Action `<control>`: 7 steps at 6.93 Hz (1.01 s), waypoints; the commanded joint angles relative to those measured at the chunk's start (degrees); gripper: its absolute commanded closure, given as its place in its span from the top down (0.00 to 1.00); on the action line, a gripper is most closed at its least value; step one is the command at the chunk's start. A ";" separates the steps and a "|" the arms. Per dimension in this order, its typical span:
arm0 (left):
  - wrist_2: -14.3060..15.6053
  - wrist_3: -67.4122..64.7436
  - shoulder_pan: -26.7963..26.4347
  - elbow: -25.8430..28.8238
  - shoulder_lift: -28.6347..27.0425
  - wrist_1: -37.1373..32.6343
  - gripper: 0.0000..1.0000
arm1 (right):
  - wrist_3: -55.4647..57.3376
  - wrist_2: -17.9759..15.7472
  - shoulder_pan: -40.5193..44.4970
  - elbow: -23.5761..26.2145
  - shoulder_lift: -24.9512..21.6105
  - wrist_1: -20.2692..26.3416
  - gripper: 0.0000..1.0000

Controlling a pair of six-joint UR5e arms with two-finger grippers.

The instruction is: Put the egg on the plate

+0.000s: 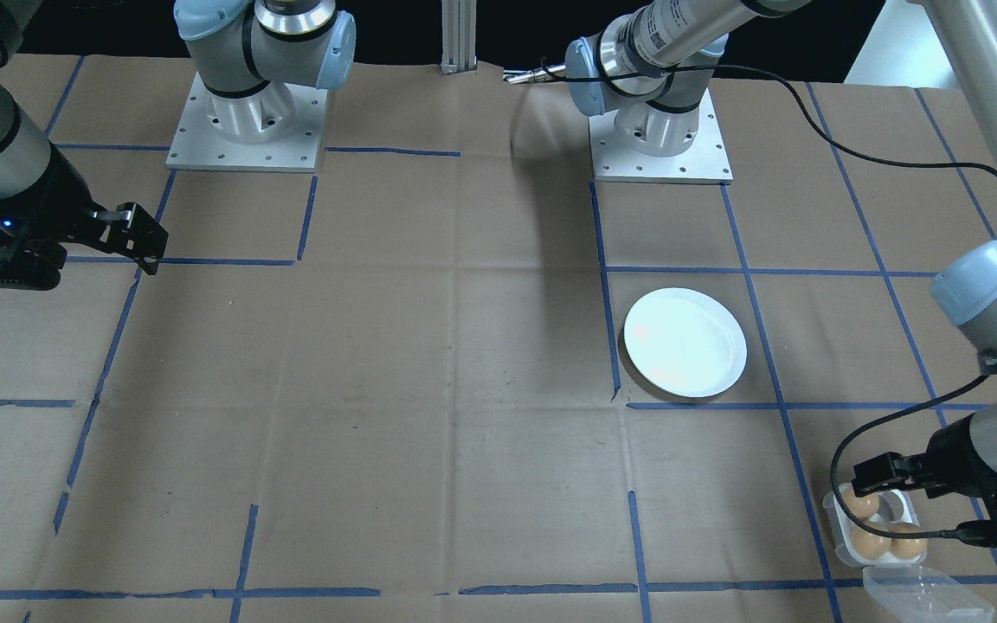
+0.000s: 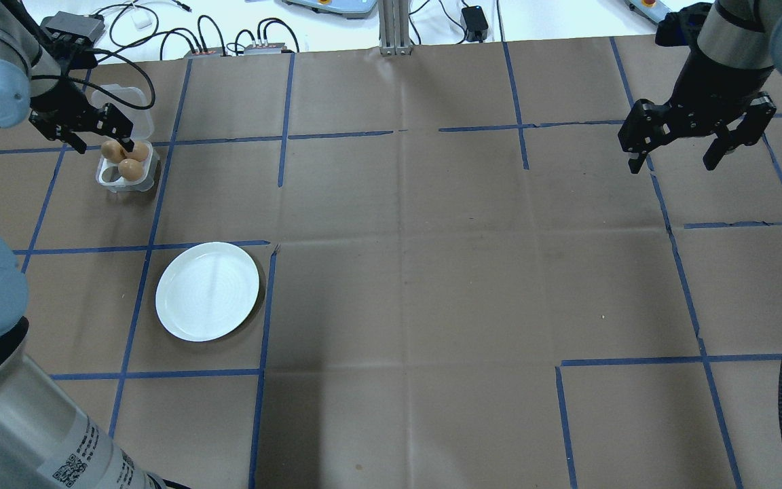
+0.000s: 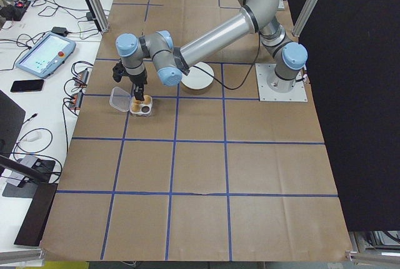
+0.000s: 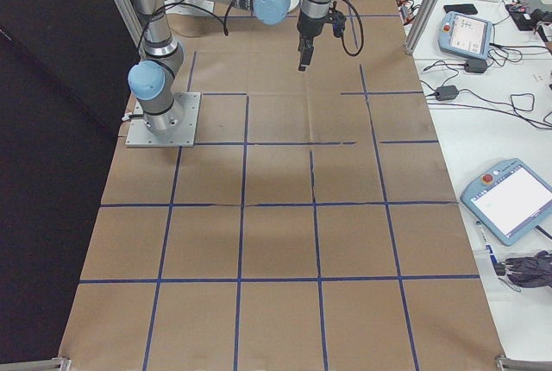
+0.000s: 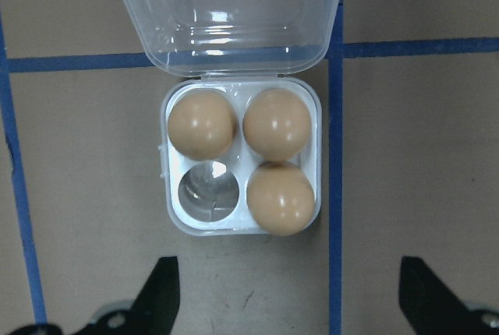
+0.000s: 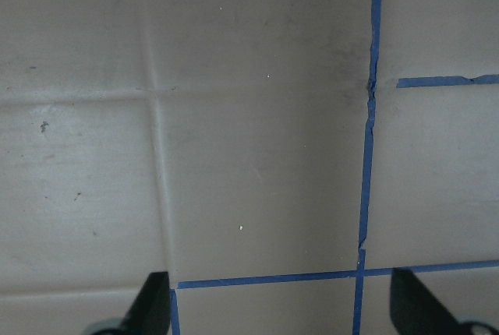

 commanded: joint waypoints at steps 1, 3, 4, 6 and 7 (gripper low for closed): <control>0.40 0.08 -0.04 -5.00 -0.78 6.83 1.00 | 0.00 0.00 0.00 0.00 0.00 -0.09 1.00; 0.22 0.08 -0.13 -4.84 -1.74 6.84 0.99 | 0.00 0.00 0.00 0.00 0.00 0.00 1.00; 0.22 0.08 -0.05 -4.49 -1.83 6.84 0.99 | 0.00 0.00 0.00 0.00 0.00 0.00 1.00; 0.31 0.52 -0.04 -3.35 -1.92 6.93 0.98 | 0.00 0.00 0.00 0.00 0.00 -0.09 1.00; 0.31 0.52 -0.04 -3.43 -2.27 6.93 0.96 | 0.00 0.00 0.00 0.00 0.00 0.00 1.00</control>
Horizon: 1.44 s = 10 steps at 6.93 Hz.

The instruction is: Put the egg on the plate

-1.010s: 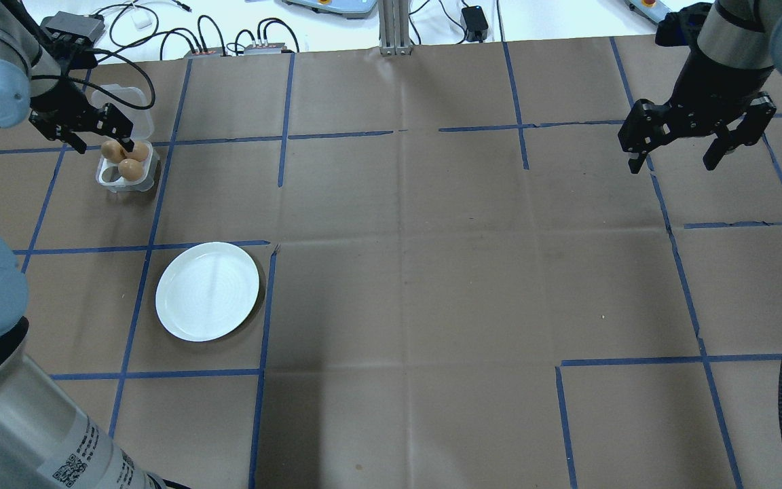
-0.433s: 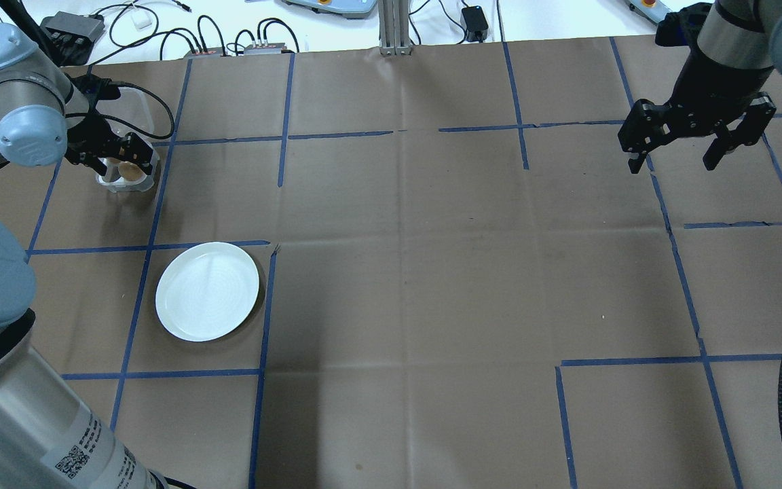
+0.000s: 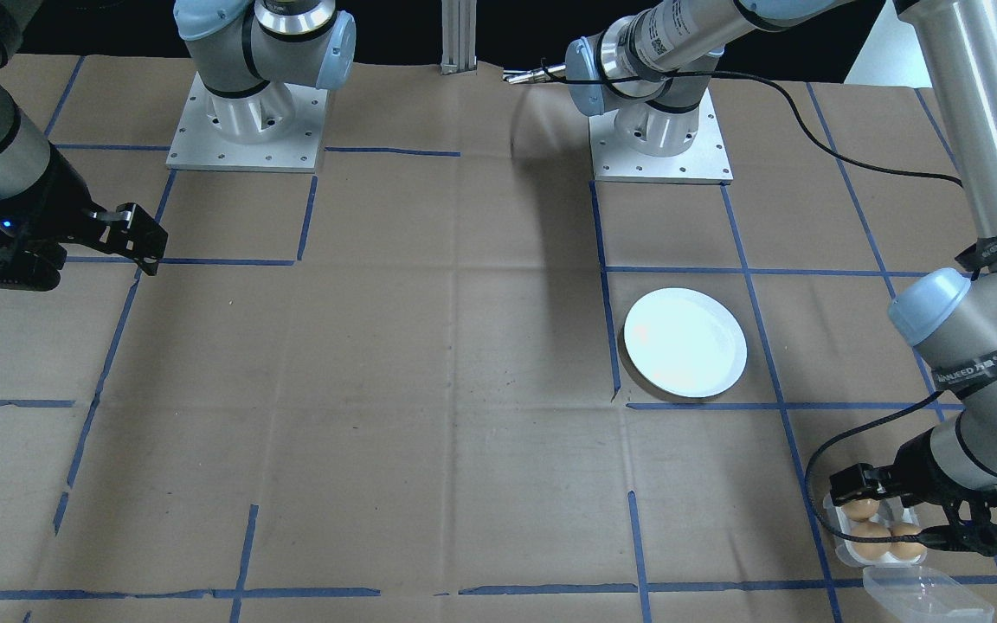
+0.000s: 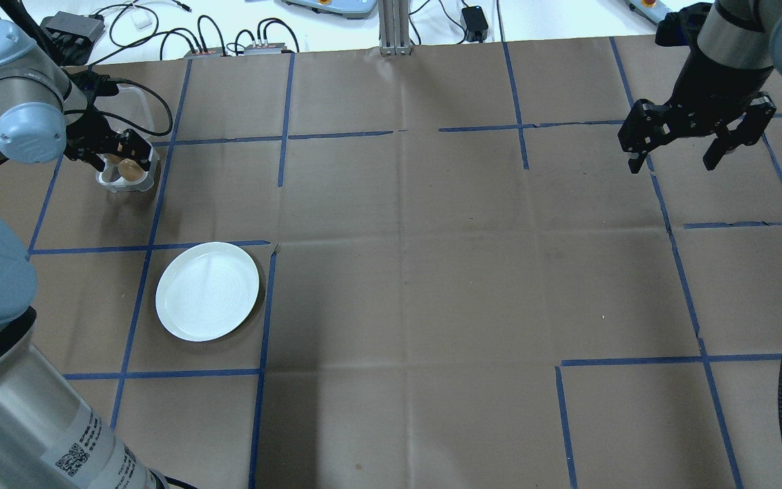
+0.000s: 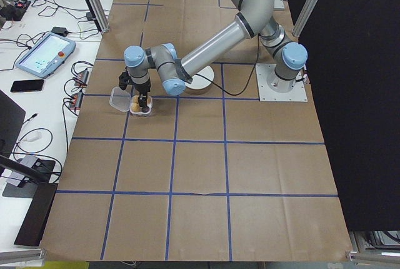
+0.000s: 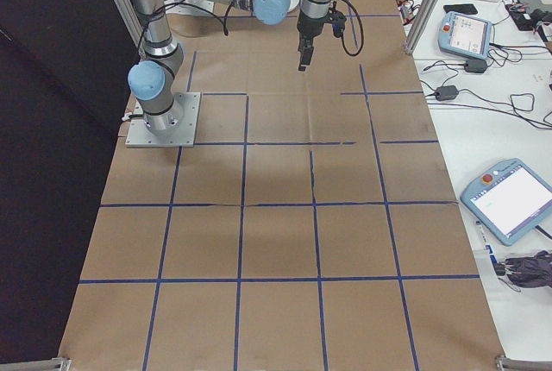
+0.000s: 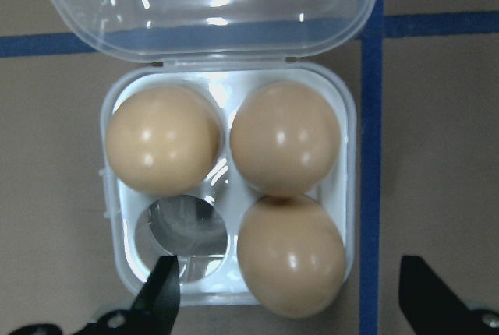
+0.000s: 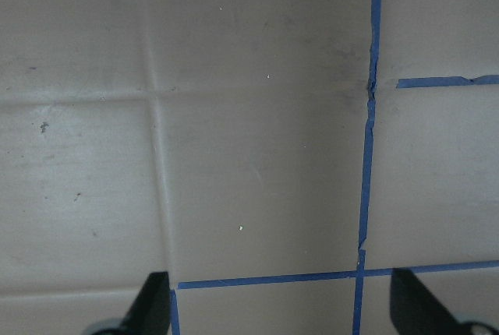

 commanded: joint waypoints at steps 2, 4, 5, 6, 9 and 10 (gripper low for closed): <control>0.10 -0.03 -0.08 0.09 -0.90 0.03 0.88 | 0.00 0.00 0.00 0.00 0.00 0.06 1.00; 0.27 -0.03 -0.08 0.09 -0.63 -0.06 0.66 | 0.00 0.00 0.00 0.00 0.00 -0.03 1.00; 0.19 -0.03 -0.08 0.09 -0.72 -0.06 0.59 | 0.00 0.00 0.00 0.00 0.00 0.06 1.00; 0.18 -0.11 -0.08 0.09 -0.63 -0.06 0.48 | 0.00 0.00 0.00 0.00 0.00 0.06 1.00; 0.10 -0.46 -0.08 0.18 0.24 -0.15 0.33 | 0.00 0.00 0.00 0.00 0.00 0.06 1.00; 0.10 -0.55 -0.08 0.09 0.16 -0.15 0.20 | 0.00 0.00 0.00 0.00 0.00 0.06 1.00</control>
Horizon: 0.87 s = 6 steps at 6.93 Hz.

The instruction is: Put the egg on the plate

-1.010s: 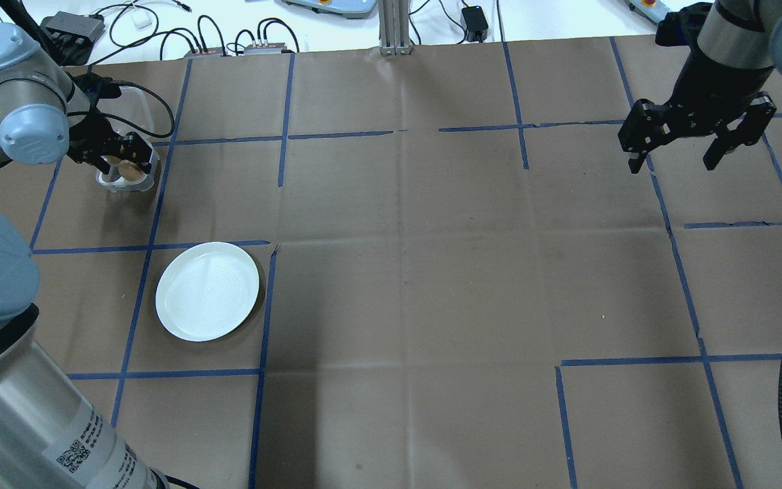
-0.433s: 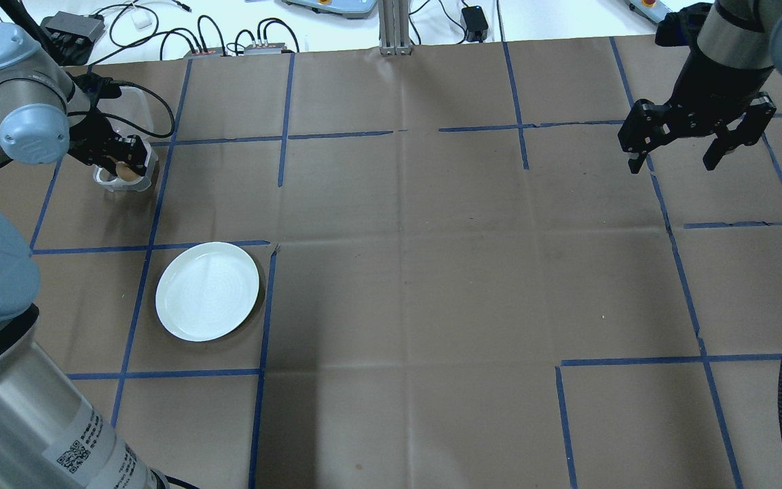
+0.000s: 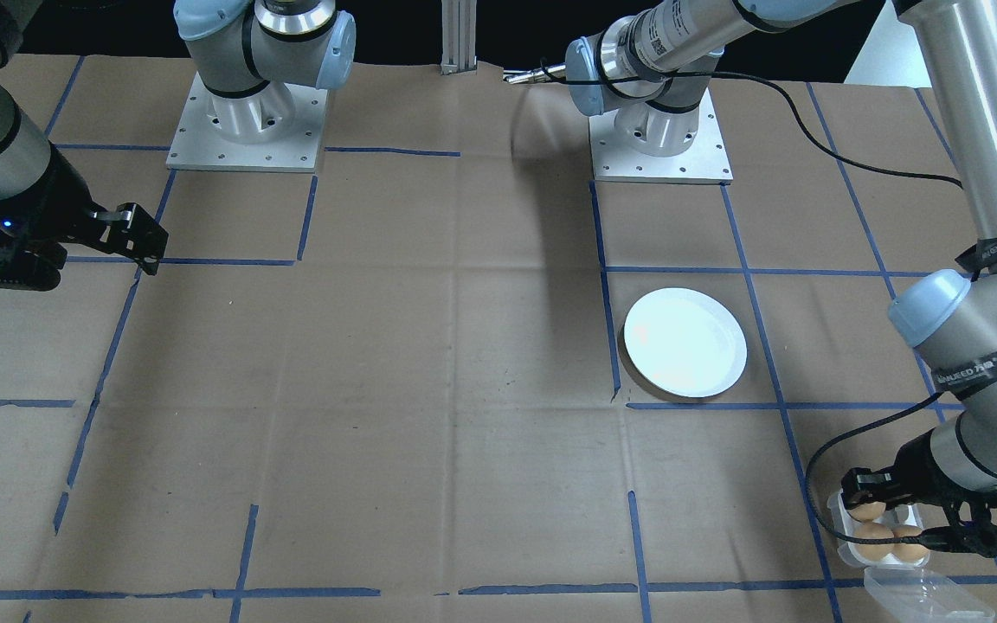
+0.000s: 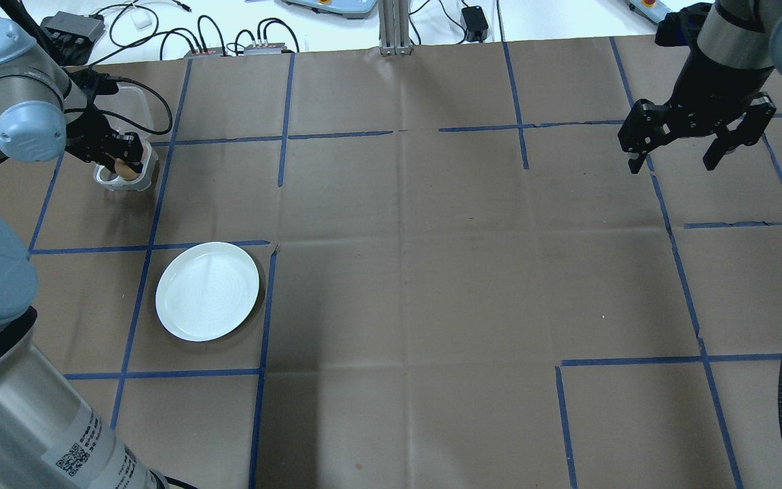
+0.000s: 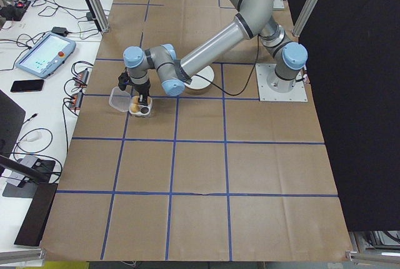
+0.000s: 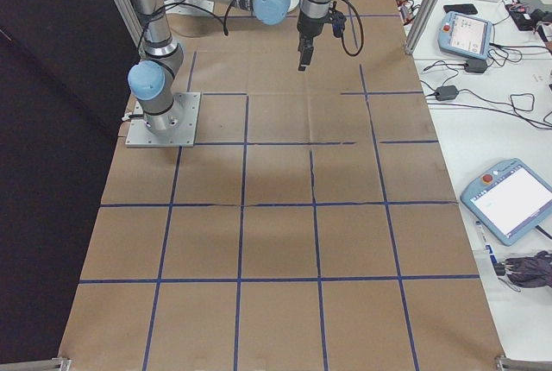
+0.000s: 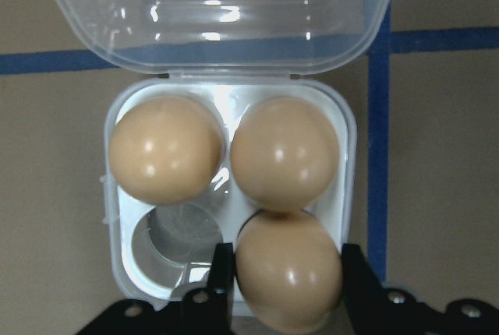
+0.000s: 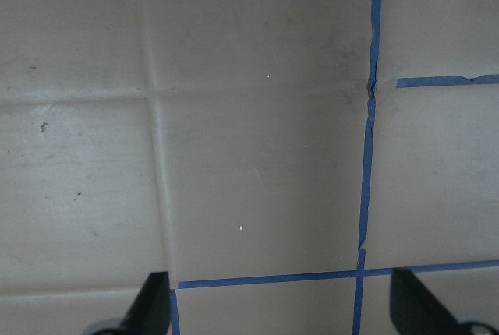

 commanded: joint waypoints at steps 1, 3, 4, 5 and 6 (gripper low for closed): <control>0.25 -0.07 0.00 0.03 0.33 -0.03 0.06 | 0.00 0.00 0.00 0.00 0.00 0.00 1.00; 0.69 -0.15 -0.09 0.12 3.90 -1.51 0.00 | 0.00 0.00 0.00 0.00 0.00 0.00 1.00; 1.48 -0.15 0.00 0.21 8.02 -6.13 0.00 | 0.00 0.00 0.00 0.00 0.00 0.00 1.00; 1.83 -0.15 -0.26 -0.84 11.98 -9.31 0.00 | 0.00 0.00 0.00 0.00 0.00 -0.09 1.00; 1.84 -0.68 -0.61 -1.72 15.41 -12.56 0.00 | 0.00 0.00 0.00 0.00 0.00 0.00 1.00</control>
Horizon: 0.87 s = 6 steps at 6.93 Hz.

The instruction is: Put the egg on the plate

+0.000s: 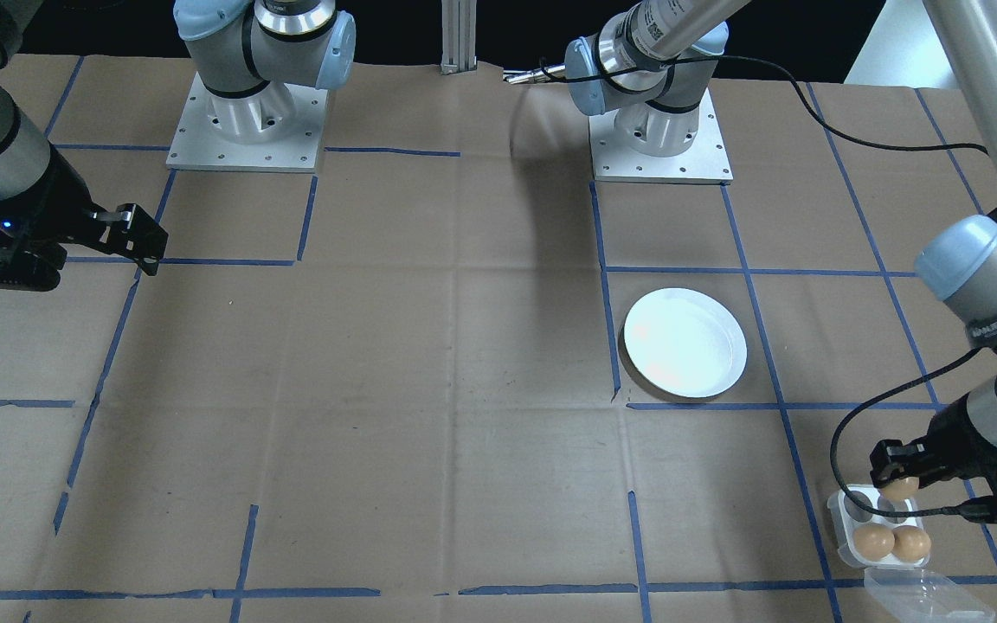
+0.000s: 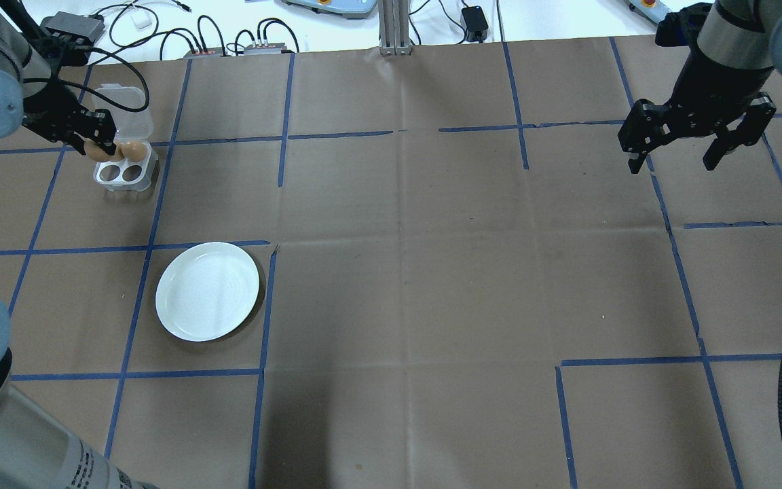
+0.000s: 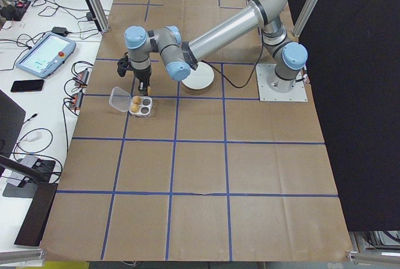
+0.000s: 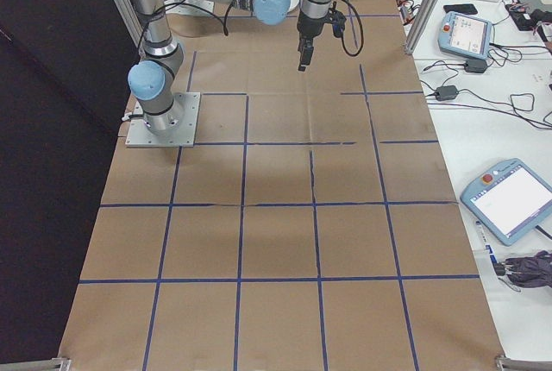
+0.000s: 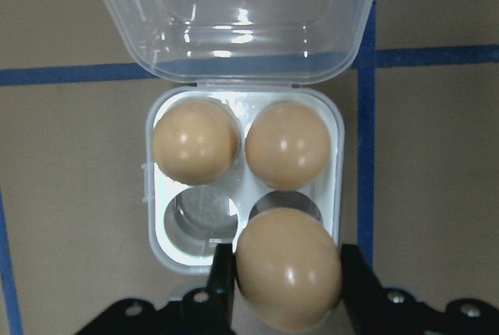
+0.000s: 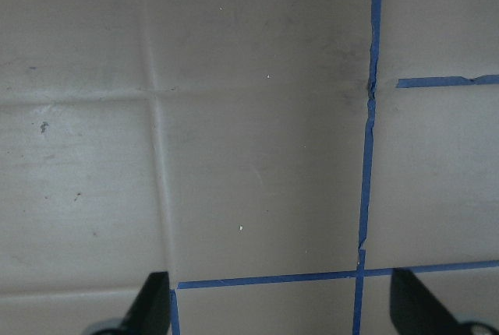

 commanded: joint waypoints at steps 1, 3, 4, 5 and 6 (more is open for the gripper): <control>-0.05 -4.67 -1.12 -2.64 7.10 -6.17 0.00 | 0.00 0.00 0.00 0.00 0.01 0.04 1.00; -0.76 -11.88 -6.99 -9.91 13.69 -6.10 0.00 | 0.00 0.00 0.00 0.00 0.01 0.04 1.00; -1.02 -16.27 -9.98 -13.26 15.55 -6.10 0.00 | 0.00 0.00 0.00 0.00 0.01 -0.04 1.00; -1.02 -16.83 -11.92 -16.51 16.87 -5.93 0.00 | 0.00 0.00 0.00 0.00 0.01 0.04 1.00; -0.85 -16.93 -12.12 -20.37 15.75 -4.80 0.00 | 0.00 0.00 0.00 0.00 0.01 -0.04 1.00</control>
